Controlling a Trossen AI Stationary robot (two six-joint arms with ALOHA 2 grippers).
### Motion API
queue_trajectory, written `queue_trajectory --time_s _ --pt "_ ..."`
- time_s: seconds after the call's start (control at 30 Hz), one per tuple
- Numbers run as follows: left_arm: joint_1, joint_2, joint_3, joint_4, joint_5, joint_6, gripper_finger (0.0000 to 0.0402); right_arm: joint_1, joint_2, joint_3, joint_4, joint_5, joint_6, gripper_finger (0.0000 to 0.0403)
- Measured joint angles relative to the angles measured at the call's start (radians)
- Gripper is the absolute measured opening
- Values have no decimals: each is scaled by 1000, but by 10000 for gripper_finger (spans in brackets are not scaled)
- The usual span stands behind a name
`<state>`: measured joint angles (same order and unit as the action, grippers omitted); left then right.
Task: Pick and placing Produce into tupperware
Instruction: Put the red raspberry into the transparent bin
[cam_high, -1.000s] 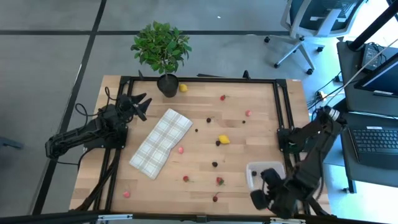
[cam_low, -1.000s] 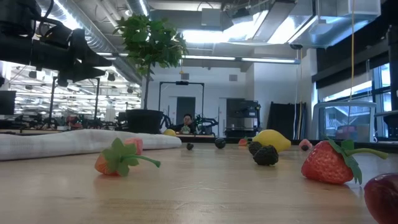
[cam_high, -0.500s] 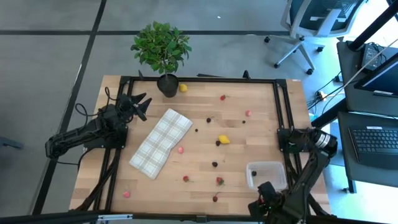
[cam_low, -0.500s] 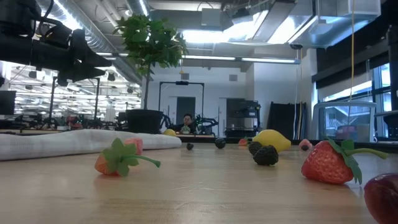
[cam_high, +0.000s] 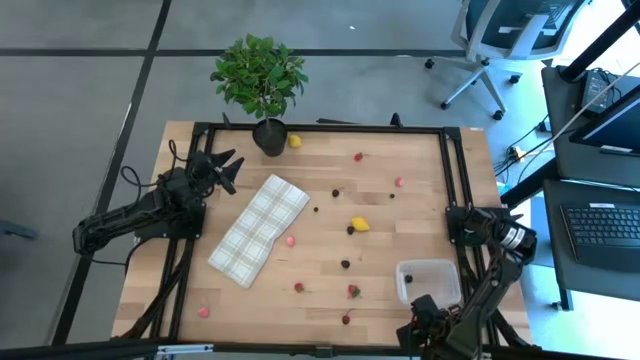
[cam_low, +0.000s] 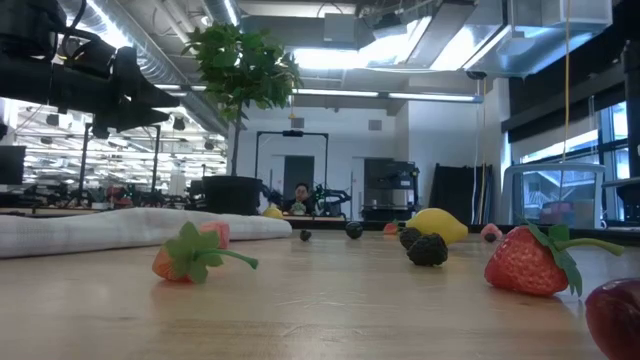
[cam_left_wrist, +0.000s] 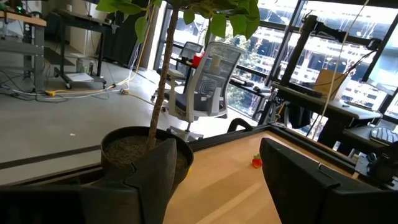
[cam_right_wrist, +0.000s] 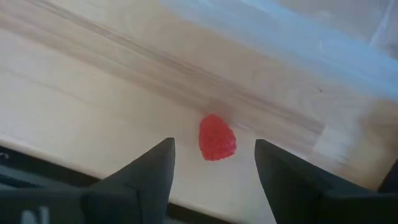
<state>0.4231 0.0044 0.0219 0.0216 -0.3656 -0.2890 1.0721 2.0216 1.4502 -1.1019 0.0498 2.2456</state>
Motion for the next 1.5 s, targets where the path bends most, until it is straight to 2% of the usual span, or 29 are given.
queue_trajectory --time_s 0.5,0.67,1.07,1.3,1.5 --pt "0 0 0 0 0 0 225 -5 65 0 21 -1 2 218" --pt "0 0 0 0 0 0 225 -5 65 0 20 -10 2 191" --pt "0 0 0 0 0 1 225 -5 65 0 17 -34 -2 95" --pt "0 0 0 0 0 1 225 -7 65 7 17 -49 -2 96" --pt "0 0 0 0 0 1 225 -22 23 101 -6 -24 -66 96"
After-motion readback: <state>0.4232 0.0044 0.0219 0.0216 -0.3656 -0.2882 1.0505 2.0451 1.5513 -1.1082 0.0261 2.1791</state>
